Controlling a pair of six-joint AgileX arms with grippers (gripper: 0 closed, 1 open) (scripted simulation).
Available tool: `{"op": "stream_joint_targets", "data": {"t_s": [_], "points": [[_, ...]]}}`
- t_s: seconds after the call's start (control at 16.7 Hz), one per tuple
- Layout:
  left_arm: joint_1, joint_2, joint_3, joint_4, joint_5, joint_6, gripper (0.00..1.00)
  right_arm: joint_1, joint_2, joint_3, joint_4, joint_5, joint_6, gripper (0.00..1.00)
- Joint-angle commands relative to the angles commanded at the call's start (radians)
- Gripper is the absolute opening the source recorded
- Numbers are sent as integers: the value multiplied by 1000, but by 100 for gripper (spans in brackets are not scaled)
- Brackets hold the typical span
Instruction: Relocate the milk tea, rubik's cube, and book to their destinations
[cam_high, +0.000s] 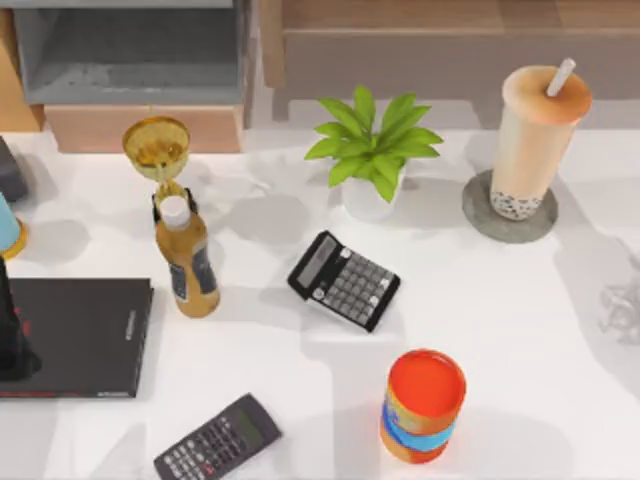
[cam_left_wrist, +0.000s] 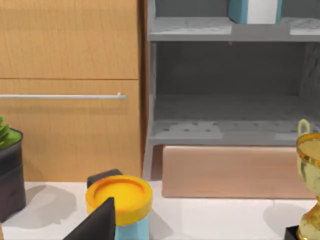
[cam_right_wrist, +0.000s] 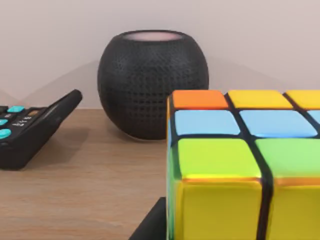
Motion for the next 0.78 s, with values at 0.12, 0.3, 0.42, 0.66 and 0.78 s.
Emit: {"op": "stream_joint_targets", "data": {"t_s": [0.12, 0.3, 0.42, 0.66, 0.78], "points": [[0, 0, 0, 0, 0, 0, 100, 0, 0, 0, 0, 0, 0, 38], [0, 0, 0, 0, 0, 0, 100, 0, 0, 0, 0, 0, 0, 60], [0, 0, 0, 0, 0, 0, 100, 0, 0, 0, 0, 0, 0, 75], [0, 0, 0, 0, 0, 0, 100, 0, 0, 0, 0, 0, 0, 100], [0, 0, 0, 0, 0, 0, 100, 0, 0, 0, 0, 0, 0, 100]]}}
